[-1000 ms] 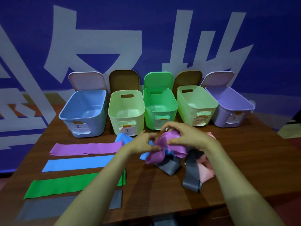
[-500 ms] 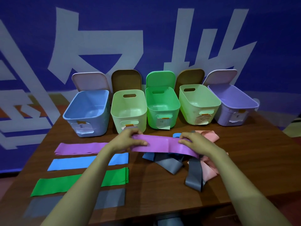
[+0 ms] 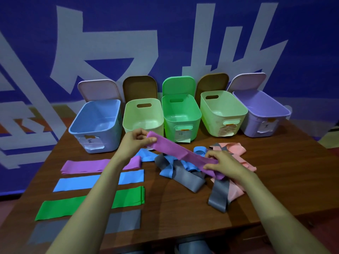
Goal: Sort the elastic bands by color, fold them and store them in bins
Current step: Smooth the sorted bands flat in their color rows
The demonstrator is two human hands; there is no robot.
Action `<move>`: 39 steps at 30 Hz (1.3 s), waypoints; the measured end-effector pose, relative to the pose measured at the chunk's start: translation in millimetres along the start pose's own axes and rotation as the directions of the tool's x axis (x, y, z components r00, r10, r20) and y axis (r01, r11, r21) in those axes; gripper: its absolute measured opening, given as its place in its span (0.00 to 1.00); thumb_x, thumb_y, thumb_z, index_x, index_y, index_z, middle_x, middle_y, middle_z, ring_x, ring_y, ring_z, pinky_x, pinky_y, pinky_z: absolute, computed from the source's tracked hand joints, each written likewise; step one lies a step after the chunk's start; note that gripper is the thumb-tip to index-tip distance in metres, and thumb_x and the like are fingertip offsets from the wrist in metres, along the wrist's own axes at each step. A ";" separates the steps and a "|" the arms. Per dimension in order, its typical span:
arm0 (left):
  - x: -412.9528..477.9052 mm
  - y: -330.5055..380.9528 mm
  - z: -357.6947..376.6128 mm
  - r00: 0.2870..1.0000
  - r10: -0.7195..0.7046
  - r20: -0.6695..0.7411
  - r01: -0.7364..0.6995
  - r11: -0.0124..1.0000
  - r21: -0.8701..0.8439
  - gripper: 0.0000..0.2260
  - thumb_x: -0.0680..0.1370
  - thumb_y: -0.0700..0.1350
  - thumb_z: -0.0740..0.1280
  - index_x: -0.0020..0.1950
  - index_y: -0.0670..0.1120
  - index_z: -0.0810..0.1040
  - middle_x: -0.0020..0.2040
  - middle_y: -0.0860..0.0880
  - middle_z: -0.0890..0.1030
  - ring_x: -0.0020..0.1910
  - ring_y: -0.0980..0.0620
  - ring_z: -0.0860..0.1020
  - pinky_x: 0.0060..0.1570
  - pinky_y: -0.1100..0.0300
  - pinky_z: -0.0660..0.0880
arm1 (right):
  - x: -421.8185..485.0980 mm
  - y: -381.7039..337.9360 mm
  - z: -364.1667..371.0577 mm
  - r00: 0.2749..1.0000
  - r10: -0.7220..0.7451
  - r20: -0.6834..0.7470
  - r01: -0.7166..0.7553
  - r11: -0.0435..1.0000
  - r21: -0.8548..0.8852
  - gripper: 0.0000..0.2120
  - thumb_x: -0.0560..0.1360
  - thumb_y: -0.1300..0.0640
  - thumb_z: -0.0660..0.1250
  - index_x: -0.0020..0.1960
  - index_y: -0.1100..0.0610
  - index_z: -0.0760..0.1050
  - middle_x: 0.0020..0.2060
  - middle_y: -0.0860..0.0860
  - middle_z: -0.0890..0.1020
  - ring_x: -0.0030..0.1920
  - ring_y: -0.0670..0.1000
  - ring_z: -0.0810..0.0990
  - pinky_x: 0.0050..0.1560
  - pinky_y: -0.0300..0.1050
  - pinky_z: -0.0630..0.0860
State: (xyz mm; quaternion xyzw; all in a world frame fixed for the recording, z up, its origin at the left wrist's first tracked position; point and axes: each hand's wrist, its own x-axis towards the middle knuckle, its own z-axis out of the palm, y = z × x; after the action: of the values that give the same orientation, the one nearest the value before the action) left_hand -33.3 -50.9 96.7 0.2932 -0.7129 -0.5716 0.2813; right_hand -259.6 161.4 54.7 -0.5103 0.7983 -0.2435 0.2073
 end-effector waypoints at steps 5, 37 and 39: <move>-2.0 21.4 6.9 0.995 0.092 -0.036 -0.093 0.995 -0.031 0.08 0.69 0.40 0.74 0.43 0.42 0.76 0.40 0.46 0.80 0.39 0.54 0.79 0.44 0.60 0.78 | 4.5 2.7 2.4 0.978 -0.121 -0.167 0.123 0.992 0.004 0.06 0.74 0.57 0.68 0.51 0.55 0.77 0.50 0.50 0.75 0.54 0.49 0.74 0.53 0.39 0.67; 17.2 -17.3 2.7 0.921 -0.289 -0.260 0.280 0.957 -0.072 0.10 0.82 0.43 0.55 0.52 0.38 0.72 0.48 0.37 0.74 0.36 0.46 0.78 0.27 0.64 0.78 | 15.8 -6.4 -11.2 0.970 0.243 0.027 -0.146 0.487 0.861 0.11 0.72 0.67 0.68 0.51 0.55 0.77 0.48 0.55 0.81 0.38 0.47 0.81 0.34 0.37 0.78; 16.6 -26.7 8.2 0.936 -0.249 -0.250 0.280 0.955 0.098 0.11 0.82 0.42 0.55 0.51 0.37 0.73 0.48 0.36 0.75 0.38 0.43 0.78 0.31 0.58 0.79 | 14.2 -2.9 -14.0 0.966 0.257 0.030 -0.202 0.676 0.709 0.14 0.70 0.67 0.70 0.52 0.53 0.76 0.51 0.55 0.81 0.42 0.50 0.81 0.34 0.37 0.78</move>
State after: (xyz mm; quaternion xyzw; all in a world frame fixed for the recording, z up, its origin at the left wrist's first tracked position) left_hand -47.9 -62.5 70.1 0.4697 -0.6648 -0.5173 0.2641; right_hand -271.3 149.9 66.4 -0.2785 0.7084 -0.5207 0.3866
